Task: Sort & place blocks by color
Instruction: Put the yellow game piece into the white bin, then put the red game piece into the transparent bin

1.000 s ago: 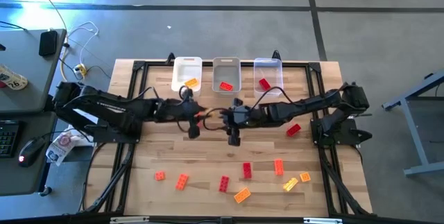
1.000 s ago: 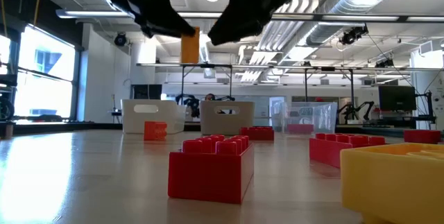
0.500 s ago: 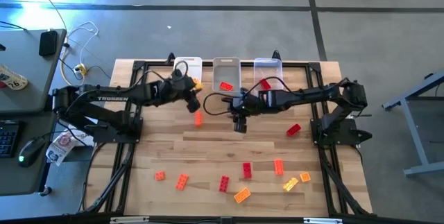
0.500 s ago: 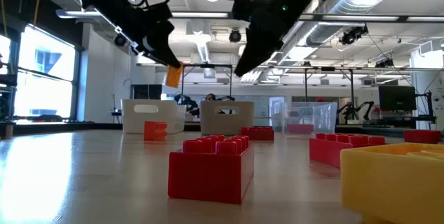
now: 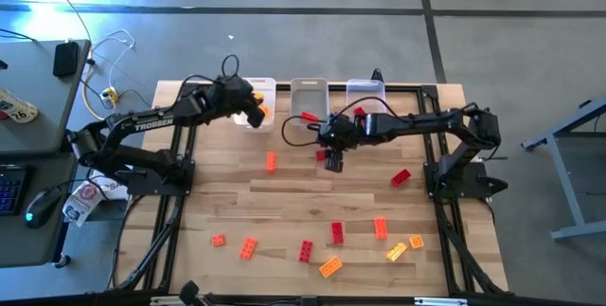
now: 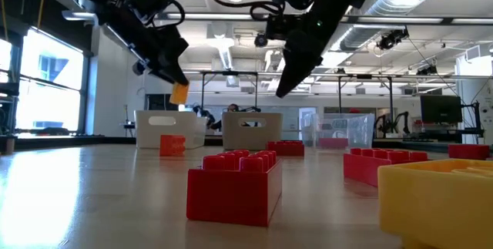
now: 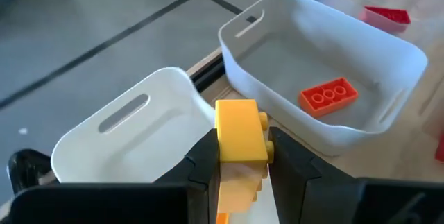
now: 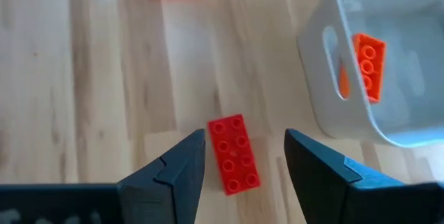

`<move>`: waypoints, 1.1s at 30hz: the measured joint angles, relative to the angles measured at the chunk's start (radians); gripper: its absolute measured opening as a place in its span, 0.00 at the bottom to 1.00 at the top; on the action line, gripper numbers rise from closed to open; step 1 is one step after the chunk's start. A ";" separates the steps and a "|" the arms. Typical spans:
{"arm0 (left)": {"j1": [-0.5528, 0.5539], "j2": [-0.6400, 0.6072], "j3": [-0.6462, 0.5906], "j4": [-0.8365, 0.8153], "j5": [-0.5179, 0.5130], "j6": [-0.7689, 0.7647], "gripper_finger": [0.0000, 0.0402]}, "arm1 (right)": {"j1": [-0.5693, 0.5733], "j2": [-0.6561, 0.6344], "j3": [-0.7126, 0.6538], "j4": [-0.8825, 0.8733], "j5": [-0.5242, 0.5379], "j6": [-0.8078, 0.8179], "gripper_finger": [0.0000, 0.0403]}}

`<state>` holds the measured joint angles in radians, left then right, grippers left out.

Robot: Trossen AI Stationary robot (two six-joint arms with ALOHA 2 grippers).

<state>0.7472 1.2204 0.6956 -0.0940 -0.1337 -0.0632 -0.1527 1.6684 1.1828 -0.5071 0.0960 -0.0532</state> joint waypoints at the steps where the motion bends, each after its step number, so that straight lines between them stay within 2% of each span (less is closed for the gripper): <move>1: 0.015 0.006 0.000 0.000 0.016 -0.009 0.17 | -0.006 0.000 0.000 -0.004 0.000 0.000 0.46; 6: 0.068 0.057 0.000 -0.007 0.073 -0.023 0.17 | -0.026 0.008 0.000 -0.013 0.000 0.000 0.46; 15: 0.078 0.169 0.000 -0.010 0.070 -0.027 0.21 | -0.031 0.091 0.000 -0.029 -0.002 -0.033 0.46; 20: 0.078 0.190 0.000 -0.007 0.038 -0.038 0.28 | -0.034 0.118 0.000 -0.028 -0.029 -0.061 0.46; 33: 0.078 0.173 0.000 0.021 0.037 -0.004 0.47 | -0.049 0.122 0.000 -0.027 -0.076 -0.086 0.46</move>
<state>0.8253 1.3938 0.6953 -0.0732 -0.0971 -0.0671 -0.2018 1.7901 1.1824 -0.5341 0.0200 -0.1392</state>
